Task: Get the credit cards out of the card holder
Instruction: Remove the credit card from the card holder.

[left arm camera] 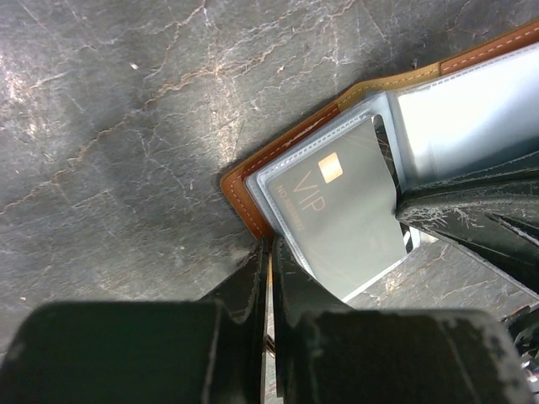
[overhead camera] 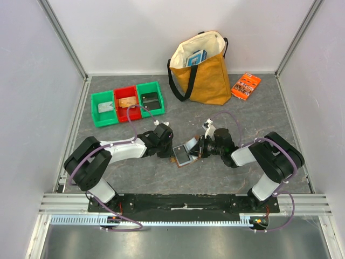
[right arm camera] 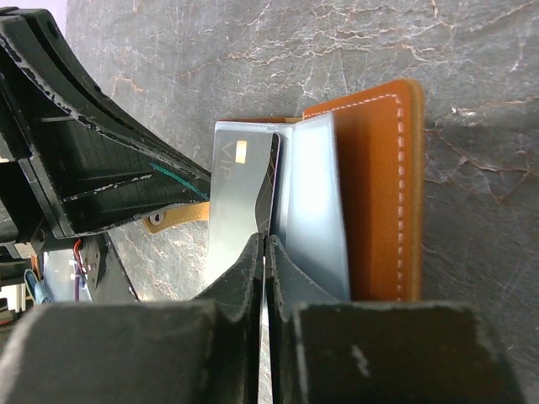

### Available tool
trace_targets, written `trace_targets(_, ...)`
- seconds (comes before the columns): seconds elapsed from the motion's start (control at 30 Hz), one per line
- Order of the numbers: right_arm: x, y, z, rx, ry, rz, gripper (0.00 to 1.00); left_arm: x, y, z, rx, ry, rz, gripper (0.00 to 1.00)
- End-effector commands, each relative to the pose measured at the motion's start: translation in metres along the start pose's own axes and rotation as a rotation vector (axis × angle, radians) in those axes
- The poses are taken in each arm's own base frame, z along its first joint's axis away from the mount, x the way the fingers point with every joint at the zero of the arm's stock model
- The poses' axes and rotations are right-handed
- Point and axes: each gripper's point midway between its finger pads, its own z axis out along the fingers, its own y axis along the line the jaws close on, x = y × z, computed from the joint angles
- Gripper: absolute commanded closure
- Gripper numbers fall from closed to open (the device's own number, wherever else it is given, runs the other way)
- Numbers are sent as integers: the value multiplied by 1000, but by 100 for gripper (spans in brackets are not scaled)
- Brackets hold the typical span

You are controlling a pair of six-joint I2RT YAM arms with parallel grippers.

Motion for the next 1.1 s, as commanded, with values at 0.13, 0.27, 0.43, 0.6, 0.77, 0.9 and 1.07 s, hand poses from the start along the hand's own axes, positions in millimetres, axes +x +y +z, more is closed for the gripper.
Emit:
trace_targets(0.13, 5, 6, 2, -38, 22, -10, 100, 17, 13, 12, -59, 49, 27, 98)
trace_targets(0.27, -1, 0, -2, -13, 12, -21, 100, 20, 19, 13, -78, 58, 35, 98)
trace_targets(0.43, -11, -7, -9, 20, 0, -35, 100, 23, 29, 14, -113, 60, 48, 98)
trace_targets(0.6, -15, -11, -14, 39, 6, -53, 100, 23, 33, 13, -127, 56, 61, 98)
trace_targets(0.77, -18, -17, -18, 58, 3, -43, 100, 22, 37, 12, -144, 55, 78, 98)
trace_targets(0.9, -20, -20, -21, 64, 0, -39, 100, 21, 41, 9, -160, 51, 96, 98)
trace_targets(1.07, -20, -13, -17, 16, 16, -27, 88, 19, 38, 7, -149, 50, 111, 98)
